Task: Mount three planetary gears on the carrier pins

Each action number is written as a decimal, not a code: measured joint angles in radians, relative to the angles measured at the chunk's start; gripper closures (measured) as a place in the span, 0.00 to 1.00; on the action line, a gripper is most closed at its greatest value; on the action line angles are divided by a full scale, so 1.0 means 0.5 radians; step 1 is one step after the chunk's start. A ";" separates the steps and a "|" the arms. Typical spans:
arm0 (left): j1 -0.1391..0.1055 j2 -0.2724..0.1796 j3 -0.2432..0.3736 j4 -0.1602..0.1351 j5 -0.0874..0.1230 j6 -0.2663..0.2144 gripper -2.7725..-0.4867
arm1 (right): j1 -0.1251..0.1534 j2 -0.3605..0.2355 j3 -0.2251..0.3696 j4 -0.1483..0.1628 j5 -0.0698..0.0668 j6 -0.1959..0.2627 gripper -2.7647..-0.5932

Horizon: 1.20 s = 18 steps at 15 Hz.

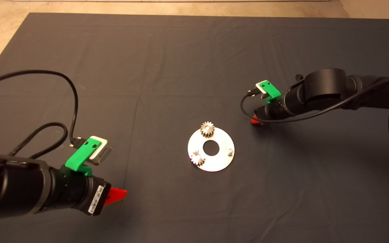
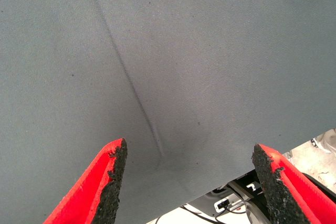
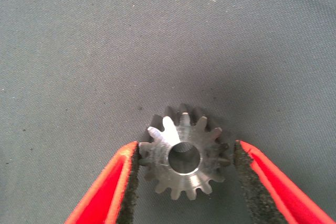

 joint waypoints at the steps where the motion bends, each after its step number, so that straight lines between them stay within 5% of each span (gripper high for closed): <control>1: -0.004 0.000 0.000 -0.001 0.000 0.000 0.49 | 0.000 0.000 0.000 0.003 0.000 0.000 0.71; 8: -0.027 0.000 0.000 -0.001 -0.020 0.000 0.49 | -0.001 -0.001 0.000 0.029 -0.009 0.004 0.74; 18: -0.076 0.000 0.000 -0.001 -0.036 0.001 0.49 | 0.005 -0.002 0.013 0.109 -0.095 0.005 0.78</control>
